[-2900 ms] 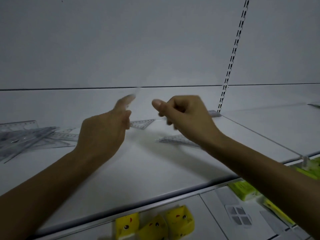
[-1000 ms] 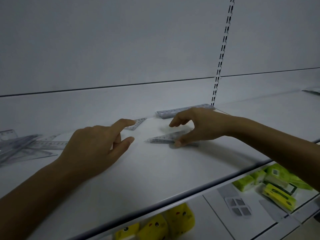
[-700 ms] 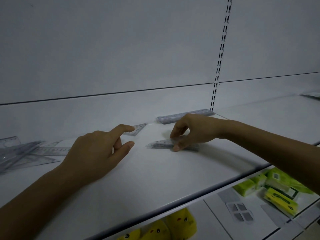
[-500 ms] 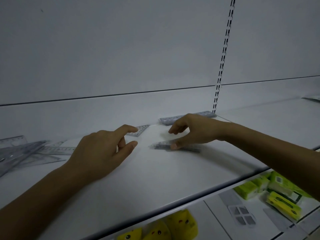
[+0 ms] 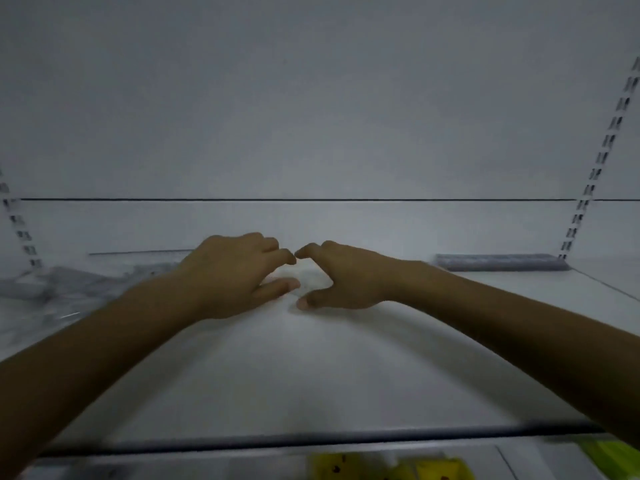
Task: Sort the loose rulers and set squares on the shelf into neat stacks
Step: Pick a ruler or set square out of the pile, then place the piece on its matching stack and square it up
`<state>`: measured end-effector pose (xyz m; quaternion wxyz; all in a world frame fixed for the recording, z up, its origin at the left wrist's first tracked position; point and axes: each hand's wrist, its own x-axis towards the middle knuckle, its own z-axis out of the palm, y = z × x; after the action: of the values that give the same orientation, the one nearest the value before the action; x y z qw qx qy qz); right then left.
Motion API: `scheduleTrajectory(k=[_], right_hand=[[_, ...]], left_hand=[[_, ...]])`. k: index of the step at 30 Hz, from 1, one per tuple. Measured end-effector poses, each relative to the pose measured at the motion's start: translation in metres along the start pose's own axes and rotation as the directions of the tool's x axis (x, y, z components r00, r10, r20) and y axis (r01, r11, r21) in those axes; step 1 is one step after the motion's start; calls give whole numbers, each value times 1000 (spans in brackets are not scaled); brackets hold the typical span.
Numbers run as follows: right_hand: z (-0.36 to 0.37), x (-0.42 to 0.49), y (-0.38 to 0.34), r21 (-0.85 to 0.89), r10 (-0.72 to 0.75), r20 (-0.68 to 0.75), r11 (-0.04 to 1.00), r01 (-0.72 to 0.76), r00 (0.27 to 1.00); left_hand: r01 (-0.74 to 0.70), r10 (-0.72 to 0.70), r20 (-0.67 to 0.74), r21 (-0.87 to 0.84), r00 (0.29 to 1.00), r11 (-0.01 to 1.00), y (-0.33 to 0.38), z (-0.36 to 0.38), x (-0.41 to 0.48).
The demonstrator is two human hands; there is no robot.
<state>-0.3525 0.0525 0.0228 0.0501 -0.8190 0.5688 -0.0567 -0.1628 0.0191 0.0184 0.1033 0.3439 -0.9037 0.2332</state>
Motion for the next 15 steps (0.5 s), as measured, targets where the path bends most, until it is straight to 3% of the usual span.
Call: scheduleTrajectory(k=[2, 5, 11, 15], right_hand=[[14, 20, -21, 7, -46, -2, 999, 46, 999], [35, 50, -47, -21, -81, 12, 996, 81, 997], [48, 95, -81, -180, -127, -151, 979, 99, 980], [54, 106, -90, -165, -122, -90, 981, 106, 988]], left_hand=[[53, -44, 188, -47, 981, 997, -28, 5, -26], [221, -126, 431, -179, 894, 959, -60, 19, -60], [347, -218, 420, -259, 881, 902, -102, 55, -93], [269, -146, 360, -320, 921, 908, -114, 62, -80]])
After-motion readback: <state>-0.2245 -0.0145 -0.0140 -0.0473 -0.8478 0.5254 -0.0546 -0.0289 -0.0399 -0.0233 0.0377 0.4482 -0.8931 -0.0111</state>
